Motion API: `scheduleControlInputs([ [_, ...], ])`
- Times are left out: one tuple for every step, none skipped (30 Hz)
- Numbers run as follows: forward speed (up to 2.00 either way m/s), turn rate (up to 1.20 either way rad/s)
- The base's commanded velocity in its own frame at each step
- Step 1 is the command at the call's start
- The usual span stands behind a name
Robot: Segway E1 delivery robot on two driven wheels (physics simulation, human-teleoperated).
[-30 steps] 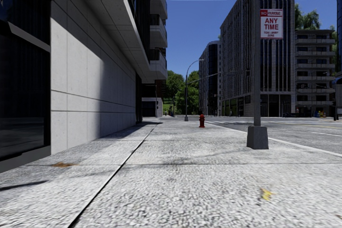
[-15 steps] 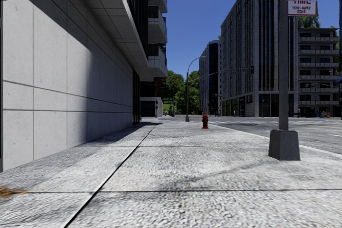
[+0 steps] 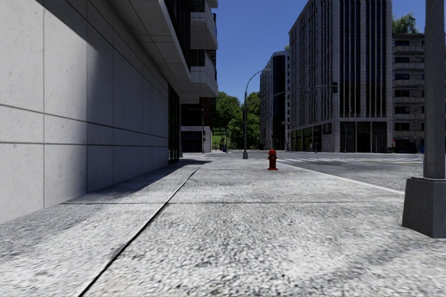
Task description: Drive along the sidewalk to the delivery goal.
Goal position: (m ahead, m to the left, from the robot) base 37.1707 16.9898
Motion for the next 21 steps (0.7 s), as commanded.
scheduleControlInputs([
  [2.0,0.0],
  [2.0,0.0],
  [2.0,0.0],
  [2.0,0.0],
  [2.0,0.0],
  [2.0,0.0],
  [2.0,0.0],
  [2.0,0.0],
  [2.0,0.0],
  [2.0,0.0],
  [2.0,0.0],
  [2.0,0.0],
  [2.0,0.0],
  [2.0,0.0],
  [2.0,0.0],
  [2.0,0.0],
  [2.0,0.0],
  [2.0,0.0],
  [2.0,0.0],
  [2.0,0.0],
  [2.0,0.0],
])
